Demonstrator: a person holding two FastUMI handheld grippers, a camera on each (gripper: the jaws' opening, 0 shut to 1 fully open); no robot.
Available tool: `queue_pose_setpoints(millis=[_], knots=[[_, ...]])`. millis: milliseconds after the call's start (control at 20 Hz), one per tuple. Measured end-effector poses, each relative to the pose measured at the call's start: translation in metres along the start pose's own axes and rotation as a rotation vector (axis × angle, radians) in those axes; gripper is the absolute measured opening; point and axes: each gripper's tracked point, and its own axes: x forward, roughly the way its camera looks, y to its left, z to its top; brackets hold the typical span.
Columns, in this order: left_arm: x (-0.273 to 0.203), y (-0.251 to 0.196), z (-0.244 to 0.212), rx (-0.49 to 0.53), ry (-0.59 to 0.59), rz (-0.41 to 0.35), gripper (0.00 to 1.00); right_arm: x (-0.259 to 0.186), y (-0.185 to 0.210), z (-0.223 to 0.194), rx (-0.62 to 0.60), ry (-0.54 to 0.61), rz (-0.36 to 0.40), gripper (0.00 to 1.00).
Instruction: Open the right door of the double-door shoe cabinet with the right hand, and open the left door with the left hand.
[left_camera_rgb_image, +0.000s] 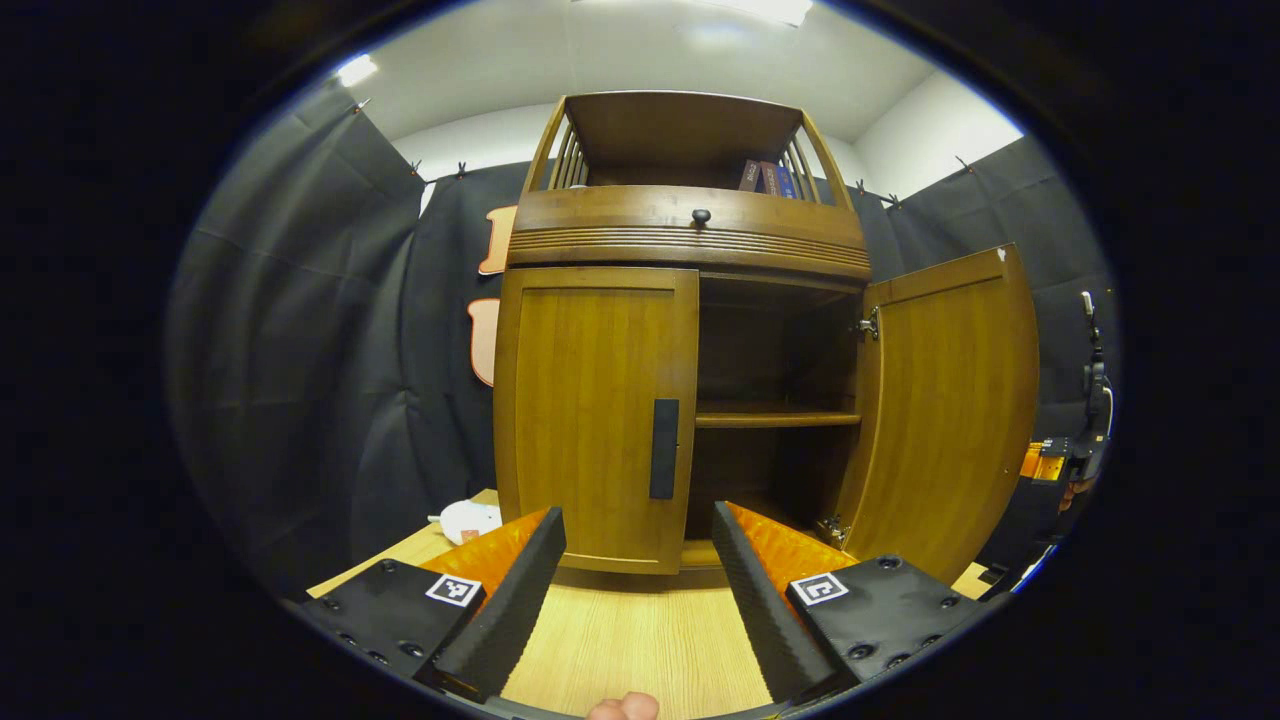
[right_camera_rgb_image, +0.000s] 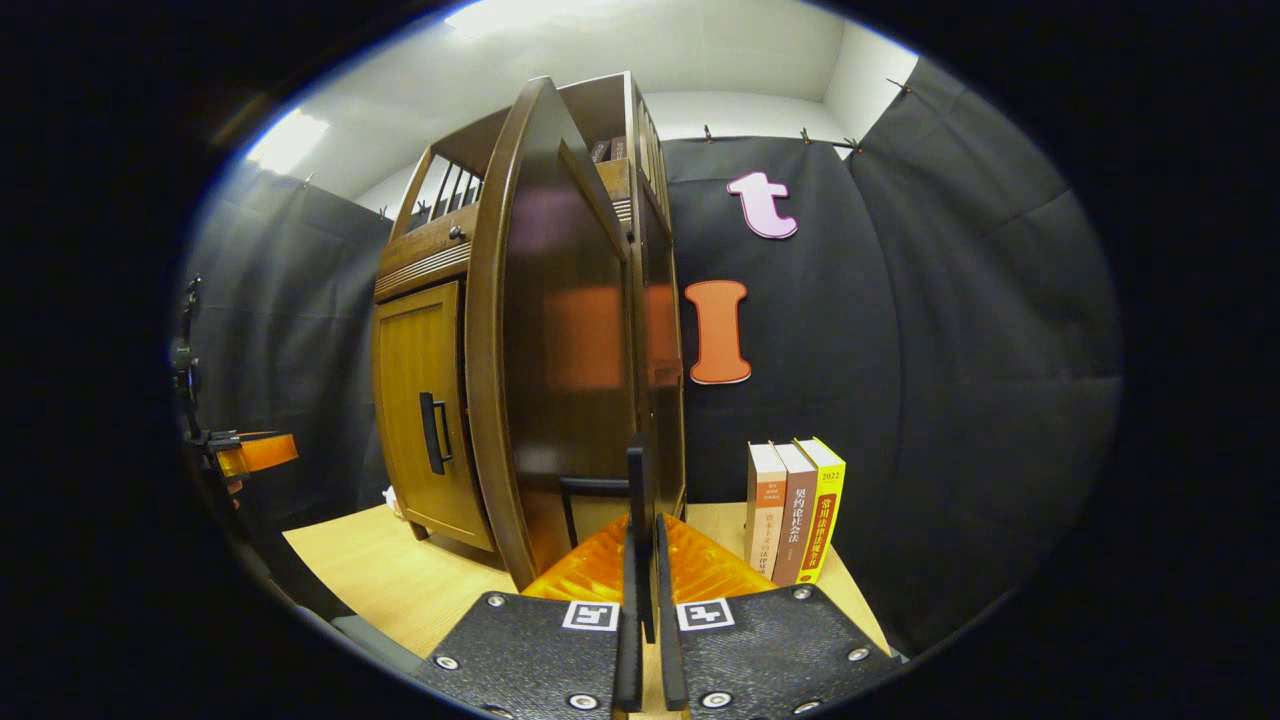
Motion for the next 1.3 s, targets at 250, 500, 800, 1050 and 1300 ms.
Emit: queue_pose_setpoints(millis=[250, 500, 800, 1050, 1300], knots=[[0.002, 0.003, -0.001, 0.008, 0.005, 0.007, 0.94, -0.030, 0.000, -0.042, -0.089, 0.098, -0.046, 0.11], [0.011, 0.000, 0.001, 0.016, 0.007, -0.005, 0.94, -0.051, 0.015, -0.027, -0.040, 0.040, -0.081, 0.11], [0.039, 0.003, 0.021, 0.011, -0.040, -0.008, 0.94, -0.063, 0.025, 0.016, -0.018, -0.074, -0.103, 0.17], [0.087, 0.013, 0.042, 0.031, -0.087, -0.005, 0.93, -0.063, 0.030, 0.020, -0.018, -0.078, -0.103, 0.51], [0.130, -0.002, 0.048, -0.002, -0.077, -0.073, 0.94, -0.065, 0.031, 0.017, 0.000, -0.068, -0.126, 0.86]])
